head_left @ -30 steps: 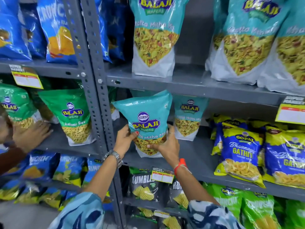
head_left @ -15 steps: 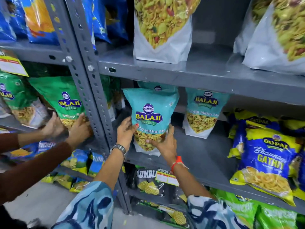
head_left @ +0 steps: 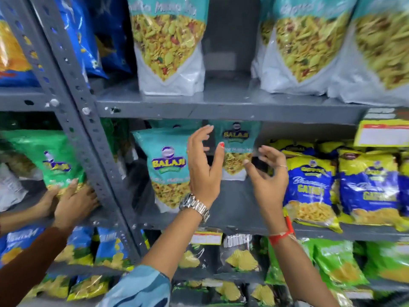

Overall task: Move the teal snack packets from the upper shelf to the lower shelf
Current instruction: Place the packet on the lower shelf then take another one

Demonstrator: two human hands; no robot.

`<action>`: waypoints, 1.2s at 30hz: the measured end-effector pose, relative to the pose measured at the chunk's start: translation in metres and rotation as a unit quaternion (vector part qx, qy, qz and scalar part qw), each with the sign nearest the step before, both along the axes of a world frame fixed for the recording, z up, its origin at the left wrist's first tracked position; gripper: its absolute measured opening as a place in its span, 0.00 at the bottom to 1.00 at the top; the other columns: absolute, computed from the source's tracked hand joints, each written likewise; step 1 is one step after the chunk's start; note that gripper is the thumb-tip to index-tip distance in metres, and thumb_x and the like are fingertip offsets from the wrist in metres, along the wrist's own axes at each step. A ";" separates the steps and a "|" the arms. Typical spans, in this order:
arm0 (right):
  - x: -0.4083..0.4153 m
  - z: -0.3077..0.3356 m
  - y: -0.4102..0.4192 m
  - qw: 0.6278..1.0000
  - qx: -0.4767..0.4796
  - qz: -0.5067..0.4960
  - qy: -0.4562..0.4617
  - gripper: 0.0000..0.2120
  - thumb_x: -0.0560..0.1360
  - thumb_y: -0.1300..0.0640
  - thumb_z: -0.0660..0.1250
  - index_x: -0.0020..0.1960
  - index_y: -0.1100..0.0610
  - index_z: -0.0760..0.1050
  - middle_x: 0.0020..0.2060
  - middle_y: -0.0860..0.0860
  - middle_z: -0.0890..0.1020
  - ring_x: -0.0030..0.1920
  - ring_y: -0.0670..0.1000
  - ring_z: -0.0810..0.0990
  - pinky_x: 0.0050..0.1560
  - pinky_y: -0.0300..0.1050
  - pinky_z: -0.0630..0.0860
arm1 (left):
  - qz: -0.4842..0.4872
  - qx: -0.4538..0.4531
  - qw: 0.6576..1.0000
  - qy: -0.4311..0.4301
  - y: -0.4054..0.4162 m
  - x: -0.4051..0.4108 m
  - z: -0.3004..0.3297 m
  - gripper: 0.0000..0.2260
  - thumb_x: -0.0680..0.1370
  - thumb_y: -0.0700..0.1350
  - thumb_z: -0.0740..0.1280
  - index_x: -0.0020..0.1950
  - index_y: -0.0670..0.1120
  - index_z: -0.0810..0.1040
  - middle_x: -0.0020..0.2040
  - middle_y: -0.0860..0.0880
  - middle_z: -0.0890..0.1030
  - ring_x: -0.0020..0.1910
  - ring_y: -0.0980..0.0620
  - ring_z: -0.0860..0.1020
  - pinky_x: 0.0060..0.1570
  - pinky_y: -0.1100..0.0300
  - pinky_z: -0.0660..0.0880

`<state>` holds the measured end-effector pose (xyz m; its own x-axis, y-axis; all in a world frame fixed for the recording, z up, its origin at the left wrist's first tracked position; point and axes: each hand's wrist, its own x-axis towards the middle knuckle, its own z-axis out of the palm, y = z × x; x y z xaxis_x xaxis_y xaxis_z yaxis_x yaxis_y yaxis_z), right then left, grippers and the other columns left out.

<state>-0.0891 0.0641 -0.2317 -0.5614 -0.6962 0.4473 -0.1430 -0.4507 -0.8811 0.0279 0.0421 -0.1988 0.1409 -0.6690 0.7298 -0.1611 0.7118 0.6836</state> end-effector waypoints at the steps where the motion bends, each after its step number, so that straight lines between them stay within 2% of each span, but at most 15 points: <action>1: -0.010 0.015 0.007 1.000 -0.022 -0.020 -0.003 0.18 0.67 0.65 0.73 0.51 0.49 0.72 0.48 0.42 0.77 0.48 0.37 0.76 0.44 0.33 0.76 | -0.027 -0.022 0.999 0.005 0.005 -0.011 0.013 0.14 0.75 0.43 0.62 0.59 0.54 0.68 0.57 0.56 0.71 0.55 0.53 0.73 0.52 0.53 0.75; 3: -0.032 0.044 0.021 0.995 -0.064 -0.071 0.000 0.16 0.68 0.65 0.72 0.51 0.53 0.73 0.48 0.46 0.78 0.48 0.41 0.76 0.41 0.31 0.75 | -0.074 -0.063 0.995 0.004 0.014 -0.034 0.040 0.13 0.75 0.42 0.62 0.57 0.55 0.68 0.55 0.53 0.72 0.51 0.55 0.74 0.49 0.57 0.75; 5: -0.058 0.071 0.032 0.987 -0.099 -0.128 0.005 0.14 0.69 0.64 0.71 0.48 0.50 0.73 0.47 0.48 0.78 0.47 0.45 0.76 0.37 0.30 0.74 | -0.123 -0.083 0.989 0.005 0.017 -0.059 0.066 0.13 0.75 0.42 0.62 0.55 0.58 0.68 0.54 0.50 0.74 0.50 0.55 0.75 0.48 0.61 0.74; 8: -0.099 0.109 0.042 0.965 -0.126 -0.230 0.028 0.11 0.69 0.64 0.70 0.46 0.51 0.73 0.43 0.50 0.79 0.40 0.41 0.75 0.36 0.29 0.71 | -0.188 -0.064 0.980 -0.010 0.016 -0.099 0.101 0.11 0.75 0.45 0.63 0.54 0.56 0.68 0.55 0.49 0.75 0.52 0.52 0.75 0.49 0.62 0.73; 9: -0.112 0.121 0.045 0.957 -0.124 -0.261 0.036 0.11 0.68 0.62 0.69 0.47 0.51 0.74 0.43 0.51 0.79 0.38 0.41 0.75 0.38 0.32 0.73 | -0.217 -0.043 0.975 -0.016 0.014 -0.113 0.110 0.11 0.75 0.45 0.63 0.55 0.55 0.69 0.56 0.49 0.75 0.55 0.51 0.75 0.51 0.63 0.73; 11: -0.135 0.140 0.048 0.945 -0.109 -0.300 0.063 0.13 0.66 0.56 0.68 0.50 0.52 0.74 0.46 0.53 0.81 0.43 0.49 0.77 0.46 0.42 0.73 | -0.271 0.022 0.962 -0.021 0.008 -0.139 0.126 0.13 0.75 0.46 0.64 0.59 0.48 0.71 0.60 0.48 0.74 0.58 0.51 0.73 0.58 0.60 0.72; 13: -0.157 0.158 0.049 0.934 -0.079 -0.327 0.119 0.22 0.64 0.51 0.68 0.55 0.58 0.73 0.53 0.58 0.80 0.52 0.57 0.76 0.52 0.44 0.70 | -0.291 0.071 0.954 -0.023 0.001 -0.161 0.142 0.20 0.74 0.50 0.64 0.64 0.44 0.69 0.64 0.45 0.72 0.62 0.48 0.71 0.63 0.54 0.69; 15: -0.177 0.170 0.046 0.935 -0.010 -0.319 0.155 0.34 0.63 0.45 0.70 0.63 0.64 0.69 0.60 0.62 0.76 0.61 0.59 0.73 0.62 0.50 0.68 | -0.299 0.093 0.949 -0.021 -0.002 -0.175 0.154 0.27 0.72 0.55 0.64 0.66 0.43 0.67 0.67 0.43 0.71 0.64 0.46 0.70 0.64 0.51 0.68; 17: -0.187 0.181 0.045 0.957 0.059 -0.247 0.139 0.42 0.64 0.43 0.73 0.69 0.64 0.63 0.68 0.61 0.70 0.69 0.58 0.67 0.69 0.52 0.64 | -0.301 0.115 0.947 -0.022 -0.002 -0.185 0.162 0.29 0.73 0.56 0.63 0.69 0.42 0.63 0.70 0.43 0.66 0.67 0.45 0.67 0.66 0.54 0.65; 20: -0.197 0.195 0.049 0.984 0.095 -0.118 0.097 0.44 0.65 0.45 0.74 0.72 0.62 0.58 0.71 0.54 0.65 0.70 0.50 0.63 0.69 0.46 0.63 | -0.264 0.119 0.956 -0.042 0.001 -0.201 0.165 0.31 0.74 0.55 0.62 0.72 0.42 0.56 0.74 0.43 0.60 0.71 0.44 0.62 0.69 0.49 0.62; 23: -0.197 0.198 0.051 0.987 0.109 -0.056 0.102 0.43 0.67 0.55 0.74 0.73 0.60 0.53 0.64 0.49 0.66 0.69 0.48 0.64 0.62 0.40 0.65 | -0.245 0.116 0.962 -0.008 0.007 -0.209 0.168 0.31 0.74 0.53 0.63 0.71 0.42 0.57 0.72 0.42 0.62 0.70 0.42 0.64 0.68 0.48 0.63; 25: -0.197 0.197 0.050 0.988 0.095 -0.066 0.101 0.41 0.64 0.60 0.76 0.69 0.60 0.57 0.62 0.52 0.72 0.66 0.52 0.71 0.59 0.42 0.69 | -0.251 0.136 0.958 0.022 0.006 -0.210 0.173 0.30 0.74 0.51 0.63 0.71 0.42 0.57 0.72 0.42 0.63 0.69 0.43 0.64 0.67 0.50 0.63; 29: -0.196 0.194 0.050 0.982 0.100 -0.120 0.108 0.46 0.58 0.52 0.80 0.69 0.55 0.60 0.67 0.53 0.72 0.66 0.55 0.71 0.67 0.54 0.68 | -0.270 0.187 0.943 0.062 -0.001 -0.204 0.181 0.27 0.75 0.49 0.63 0.70 0.42 0.60 0.70 0.43 0.66 0.67 0.43 0.67 0.67 0.47 0.66; 34: -0.184 0.186 0.068 0.985 0.071 -0.134 0.083 0.47 0.53 0.47 0.81 0.66 0.50 0.63 0.67 0.53 0.73 0.66 0.57 0.72 0.67 0.60 0.69 | -0.341 0.178 0.923 0.027 0.001 -0.179 0.179 0.24 0.74 0.51 0.64 0.66 0.41 0.68 0.65 0.43 0.74 0.62 0.44 0.73 0.61 0.50 0.71; 36: -0.176 0.181 0.079 0.984 0.059 -0.144 0.091 0.44 0.54 0.47 0.81 0.64 0.48 0.64 0.65 0.53 0.74 0.65 0.57 0.72 0.65 0.61 0.70 | -0.367 0.174 0.914 0.010 0.007 -0.165 0.179 0.23 0.73 0.51 0.64 0.65 0.42 0.70 0.64 0.44 0.76 0.61 0.45 0.74 0.54 0.56 0.73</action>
<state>-0.2652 0.1428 -0.0509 -0.6616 -0.5731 0.4835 -0.4095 -0.2640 -0.8733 -0.1374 0.0490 -0.0199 -0.4283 -0.7795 0.4571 0.2875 0.3620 0.8867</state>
